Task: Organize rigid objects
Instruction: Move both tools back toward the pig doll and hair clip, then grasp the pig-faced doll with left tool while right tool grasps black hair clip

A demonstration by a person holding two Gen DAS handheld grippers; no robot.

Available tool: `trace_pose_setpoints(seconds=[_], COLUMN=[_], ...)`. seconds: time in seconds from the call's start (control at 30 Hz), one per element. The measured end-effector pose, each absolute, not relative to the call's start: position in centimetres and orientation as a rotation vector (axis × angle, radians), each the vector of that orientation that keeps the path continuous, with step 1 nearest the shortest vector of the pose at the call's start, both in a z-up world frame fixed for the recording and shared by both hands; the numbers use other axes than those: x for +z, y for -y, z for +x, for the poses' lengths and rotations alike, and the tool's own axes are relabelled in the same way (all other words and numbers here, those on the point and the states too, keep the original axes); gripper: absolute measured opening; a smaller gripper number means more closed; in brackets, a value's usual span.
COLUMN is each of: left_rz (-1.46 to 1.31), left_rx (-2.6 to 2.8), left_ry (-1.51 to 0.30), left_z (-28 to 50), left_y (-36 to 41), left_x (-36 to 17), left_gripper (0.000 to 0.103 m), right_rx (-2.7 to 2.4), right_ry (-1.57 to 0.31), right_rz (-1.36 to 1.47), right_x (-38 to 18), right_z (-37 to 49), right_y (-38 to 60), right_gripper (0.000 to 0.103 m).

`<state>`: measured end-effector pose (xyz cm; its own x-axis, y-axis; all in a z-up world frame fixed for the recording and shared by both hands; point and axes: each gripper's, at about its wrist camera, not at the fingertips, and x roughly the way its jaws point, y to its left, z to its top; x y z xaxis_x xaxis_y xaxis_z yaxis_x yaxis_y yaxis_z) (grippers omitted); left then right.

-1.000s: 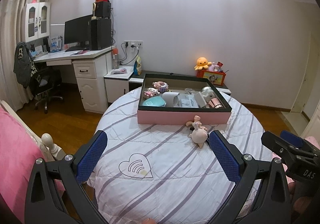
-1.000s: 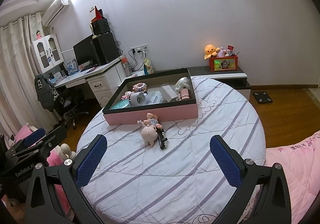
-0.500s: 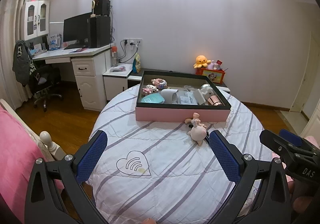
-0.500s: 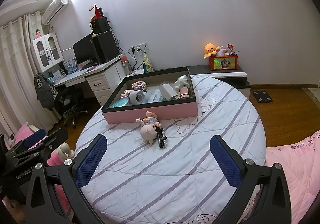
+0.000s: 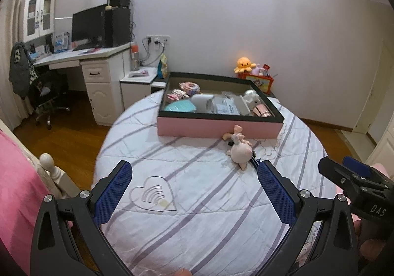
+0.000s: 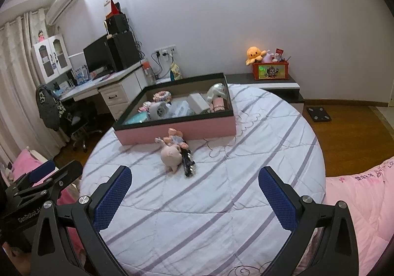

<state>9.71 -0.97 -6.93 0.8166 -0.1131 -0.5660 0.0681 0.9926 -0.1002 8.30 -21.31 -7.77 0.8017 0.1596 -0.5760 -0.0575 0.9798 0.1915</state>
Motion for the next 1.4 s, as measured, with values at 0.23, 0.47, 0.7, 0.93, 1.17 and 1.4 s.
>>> trace_pose_setpoints(seconds=[0.23, 0.47, 0.7, 0.93, 1.17, 1.4], left_rz=[-0.061, -0.066, -0.049, -0.108, -0.103, -0.093], left_rx=[-0.155, -0.181, -0.202, -0.276, -0.341, -0.277], left_ry=[-0.677, -0.754, -0.807, -0.877, -0.865, -0.838], left_z=[13.2, 18.1, 22.0, 23.9, 22.5, 21.0], left_y=[3.7, 6.4, 8.4, 8.0, 7.1, 3.7], left_x=[-9.2, -11.9, -13.8, -15.4, -14.7, -14.2], left_gripper=[0.103, 0.103, 0.102, 0.069, 0.042, 0.042], right_rx=[0.063, 0.04, 0.049, 0.061, 0.106, 0.137], right_ry=[-0.701, -0.771, -0.8, -0.819, -0.831, -0.859], right_rz=[0.161, 0.156, 0.167, 0.148, 0.09, 0.015], right_x=[-10.3, -13.1, -14.2, -14.7, -14.5, -15.1], right_z=[10.1, 12.6, 14.1, 15.3, 17.0, 19.5], right_y=[23.4, 24.9, 25.4, 24.8, 22.5, 19.9], right_gripper=[0.103, 0.103, 0.103, 0.103, 0.103, 0.103])
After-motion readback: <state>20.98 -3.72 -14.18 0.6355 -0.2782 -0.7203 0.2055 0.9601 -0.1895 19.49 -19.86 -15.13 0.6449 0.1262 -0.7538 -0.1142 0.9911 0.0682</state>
